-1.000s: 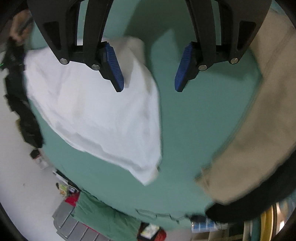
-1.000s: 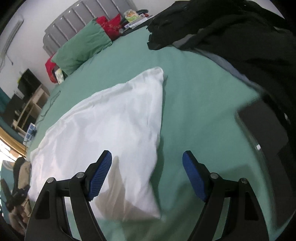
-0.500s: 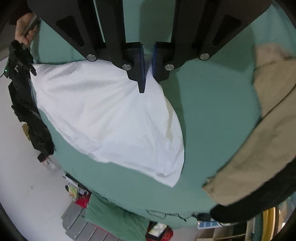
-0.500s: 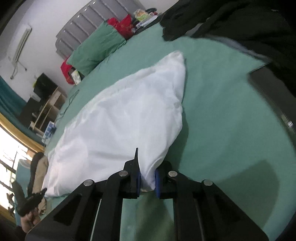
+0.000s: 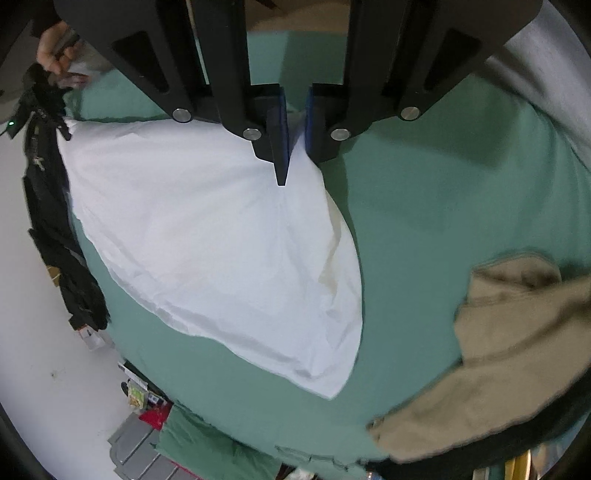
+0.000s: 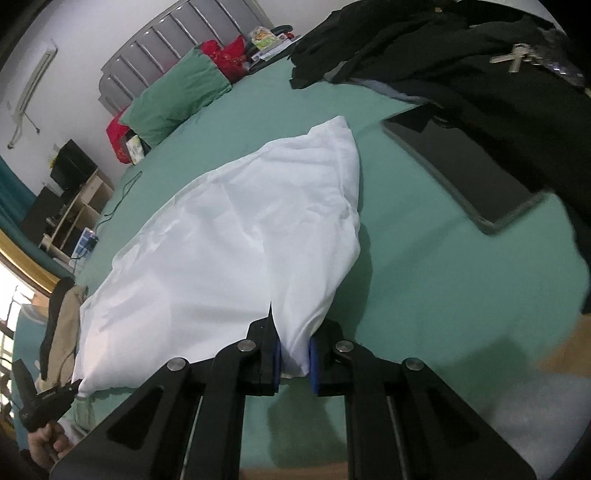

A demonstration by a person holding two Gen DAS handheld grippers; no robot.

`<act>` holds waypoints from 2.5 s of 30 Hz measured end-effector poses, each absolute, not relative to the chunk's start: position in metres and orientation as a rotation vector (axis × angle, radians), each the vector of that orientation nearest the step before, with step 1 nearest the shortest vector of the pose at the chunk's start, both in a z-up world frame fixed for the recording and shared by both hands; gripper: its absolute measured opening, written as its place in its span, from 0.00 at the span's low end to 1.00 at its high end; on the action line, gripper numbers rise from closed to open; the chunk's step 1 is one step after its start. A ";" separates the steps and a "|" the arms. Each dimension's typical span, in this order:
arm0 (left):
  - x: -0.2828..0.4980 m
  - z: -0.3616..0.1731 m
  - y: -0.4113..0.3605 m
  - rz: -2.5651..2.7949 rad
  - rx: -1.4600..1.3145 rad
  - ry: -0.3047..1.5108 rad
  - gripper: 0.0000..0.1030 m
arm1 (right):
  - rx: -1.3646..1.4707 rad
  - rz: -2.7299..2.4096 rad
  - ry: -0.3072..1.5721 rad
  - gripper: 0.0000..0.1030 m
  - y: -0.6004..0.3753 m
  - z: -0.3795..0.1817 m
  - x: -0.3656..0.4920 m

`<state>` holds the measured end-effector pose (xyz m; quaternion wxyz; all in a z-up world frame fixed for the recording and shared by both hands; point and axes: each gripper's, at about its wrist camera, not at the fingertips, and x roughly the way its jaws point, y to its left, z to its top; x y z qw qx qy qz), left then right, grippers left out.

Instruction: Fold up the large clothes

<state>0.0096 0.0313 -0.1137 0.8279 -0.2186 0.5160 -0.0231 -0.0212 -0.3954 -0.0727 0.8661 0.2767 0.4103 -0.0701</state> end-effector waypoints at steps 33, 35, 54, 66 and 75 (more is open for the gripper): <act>0.175 -0.116 0.094 0.241 -0.329 0.933 0.03 | 0.442 -0.300 0.830 0.53 -0.399 -0.079 0.011; 0.171 -0.112 0.098 0.236 -0.358 0.955 0.14 | 0.442 -0.299 0.829 0.54 -0.398 -0.078 0.010; 0.039 -0.063 -0.092 -0.173 -0.208 0.957 0.47 | 0.690 -0.225 0.784 0.84 -0.412 -0.070 -0.037; 0.057 -0.101 -0.174 -0.289 -0.171 1.048 0.47 | 0.808 -0.121 0.770 0.95 -0.417 -0.080 -0.013; 0.058 -0.110 -0.185 -0.246 -0.084 0.975 0.47 | 0.728 0.038 0.810 0.98 -0.375 -0.081 0.027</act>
